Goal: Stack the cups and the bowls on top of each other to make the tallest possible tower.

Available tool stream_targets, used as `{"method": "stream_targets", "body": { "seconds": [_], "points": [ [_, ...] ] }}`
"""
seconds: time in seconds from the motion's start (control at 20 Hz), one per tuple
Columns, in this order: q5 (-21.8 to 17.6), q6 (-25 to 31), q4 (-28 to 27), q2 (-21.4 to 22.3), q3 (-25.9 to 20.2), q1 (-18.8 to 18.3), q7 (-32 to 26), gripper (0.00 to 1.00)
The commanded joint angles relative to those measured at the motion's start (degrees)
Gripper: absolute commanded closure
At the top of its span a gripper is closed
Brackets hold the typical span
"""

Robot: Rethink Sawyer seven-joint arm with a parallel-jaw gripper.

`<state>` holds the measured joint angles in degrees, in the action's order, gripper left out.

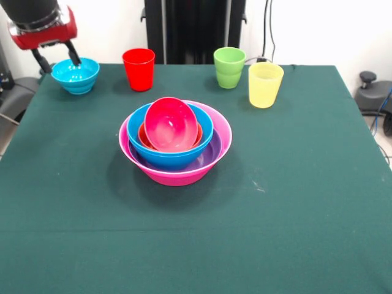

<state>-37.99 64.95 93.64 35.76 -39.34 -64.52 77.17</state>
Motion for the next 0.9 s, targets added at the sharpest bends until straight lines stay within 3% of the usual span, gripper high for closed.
{"method": "stream_targets", "body": {
  "seconds": [0.05, 0.25, 0.6, 0.9],
  "points": [
    [-1.04, 1.99, 9.69, 8.45, -5.03, -5.8, -22.29, 0.0],
    [-1.52, 1.27, 12.03, 9.97, -6.34, -7.21, -20.74, 0.0],
    [-5.47, -5.73, 17.74, 10.55, -5.15, -7.24, -13.12, 0.0],
    [-4.33, -13.13, 26.2, 12.36, -6.92, -14.69, -12.34, 0.0]
  ]
}}
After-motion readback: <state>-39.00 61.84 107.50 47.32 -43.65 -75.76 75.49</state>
